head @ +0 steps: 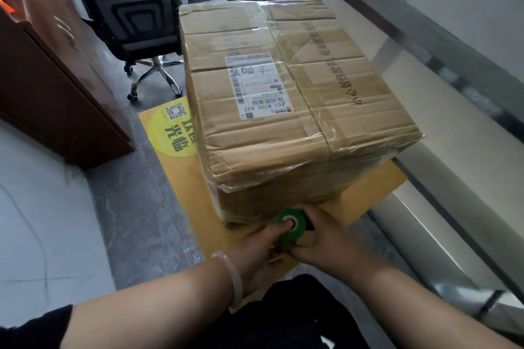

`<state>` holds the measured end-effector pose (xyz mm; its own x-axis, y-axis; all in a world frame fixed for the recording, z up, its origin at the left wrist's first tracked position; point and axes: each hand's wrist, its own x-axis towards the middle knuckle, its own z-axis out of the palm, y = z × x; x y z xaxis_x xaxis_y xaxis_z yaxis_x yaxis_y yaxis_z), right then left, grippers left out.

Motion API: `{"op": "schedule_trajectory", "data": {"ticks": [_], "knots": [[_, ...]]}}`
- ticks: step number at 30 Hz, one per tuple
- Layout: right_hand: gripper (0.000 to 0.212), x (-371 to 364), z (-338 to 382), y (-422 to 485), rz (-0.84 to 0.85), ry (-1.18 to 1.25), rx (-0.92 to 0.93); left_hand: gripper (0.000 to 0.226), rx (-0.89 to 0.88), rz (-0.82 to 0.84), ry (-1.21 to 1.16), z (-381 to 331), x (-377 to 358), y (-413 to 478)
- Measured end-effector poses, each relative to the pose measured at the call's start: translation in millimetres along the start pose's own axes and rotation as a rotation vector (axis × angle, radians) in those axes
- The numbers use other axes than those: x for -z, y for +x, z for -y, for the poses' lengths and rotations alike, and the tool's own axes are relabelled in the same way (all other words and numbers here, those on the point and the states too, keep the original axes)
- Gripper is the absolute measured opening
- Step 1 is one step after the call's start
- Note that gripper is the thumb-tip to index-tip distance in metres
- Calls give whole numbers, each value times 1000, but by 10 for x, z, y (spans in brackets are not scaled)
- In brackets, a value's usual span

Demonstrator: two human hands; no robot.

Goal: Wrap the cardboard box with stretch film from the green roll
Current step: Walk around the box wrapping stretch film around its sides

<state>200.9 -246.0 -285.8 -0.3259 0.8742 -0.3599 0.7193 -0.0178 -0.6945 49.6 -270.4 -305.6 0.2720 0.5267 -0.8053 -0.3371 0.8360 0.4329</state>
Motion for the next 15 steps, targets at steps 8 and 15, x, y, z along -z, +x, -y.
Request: {"op": "schedule_trajectory", "data": {"ticks": [8, 15], "knots": [[76, 292, -147, 259, 410, -19, 214, 82, -36, -70, -69, 101, -141, 106], [78, 809, -332, 525, 744, -199, 383, 106, -244, -331, -523, 364, -753, 179]]}}
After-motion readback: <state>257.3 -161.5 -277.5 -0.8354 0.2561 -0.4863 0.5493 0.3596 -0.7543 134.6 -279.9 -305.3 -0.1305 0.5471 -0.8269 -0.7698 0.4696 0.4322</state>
